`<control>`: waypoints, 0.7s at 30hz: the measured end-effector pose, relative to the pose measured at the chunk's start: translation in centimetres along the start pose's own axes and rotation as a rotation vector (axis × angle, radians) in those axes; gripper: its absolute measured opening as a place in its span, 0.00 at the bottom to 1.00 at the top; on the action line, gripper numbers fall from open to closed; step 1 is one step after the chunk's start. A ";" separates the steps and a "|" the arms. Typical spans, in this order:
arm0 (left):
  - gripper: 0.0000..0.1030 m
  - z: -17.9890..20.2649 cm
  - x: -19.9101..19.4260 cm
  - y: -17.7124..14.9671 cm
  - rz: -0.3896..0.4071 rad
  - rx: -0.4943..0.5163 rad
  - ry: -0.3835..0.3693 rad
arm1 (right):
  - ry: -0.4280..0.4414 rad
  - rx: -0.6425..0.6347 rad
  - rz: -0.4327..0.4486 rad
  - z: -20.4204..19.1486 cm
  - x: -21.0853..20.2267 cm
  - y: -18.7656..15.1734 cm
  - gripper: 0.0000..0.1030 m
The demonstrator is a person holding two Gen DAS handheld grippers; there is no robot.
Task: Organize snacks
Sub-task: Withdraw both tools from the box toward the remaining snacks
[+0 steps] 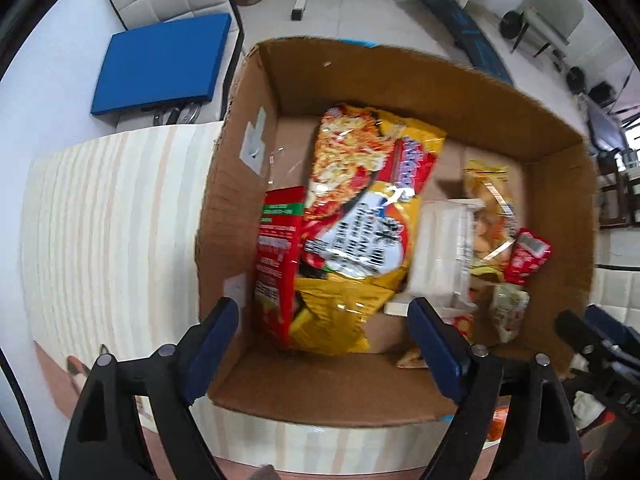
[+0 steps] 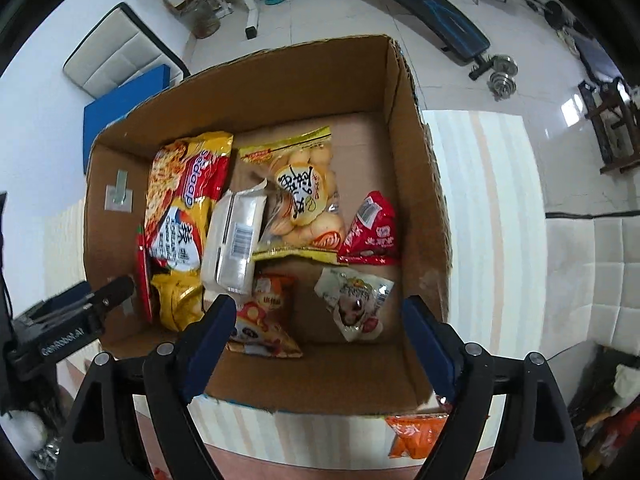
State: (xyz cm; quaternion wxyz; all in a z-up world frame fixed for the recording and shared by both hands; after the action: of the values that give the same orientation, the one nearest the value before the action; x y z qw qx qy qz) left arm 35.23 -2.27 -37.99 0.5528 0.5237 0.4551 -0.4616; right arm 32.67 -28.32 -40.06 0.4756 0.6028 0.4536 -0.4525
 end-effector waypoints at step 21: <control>0.84 0.6 -10.1 -9.6 0.308 0.037 -0.023 | 0.047 -0.073 0.227 -2.4 -9.4 -10.2 0.92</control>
State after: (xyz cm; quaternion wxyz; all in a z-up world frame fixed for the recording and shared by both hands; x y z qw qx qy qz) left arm 24.14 -2.80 -29.56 0.6125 0.5921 0.3544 -0.3855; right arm 21.30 -25.70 -32.16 0.5347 0.6430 0.4097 -0.3644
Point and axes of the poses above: each gripper's, at about its wrist camera, not at the fingertips, and x roughly the way its jaws point, z to its right, y to its top, the point moved 2 cm from there along x, roughly the way its jaws point, and after that the axes turned 5 degrees about z, right-handed, at the moved point
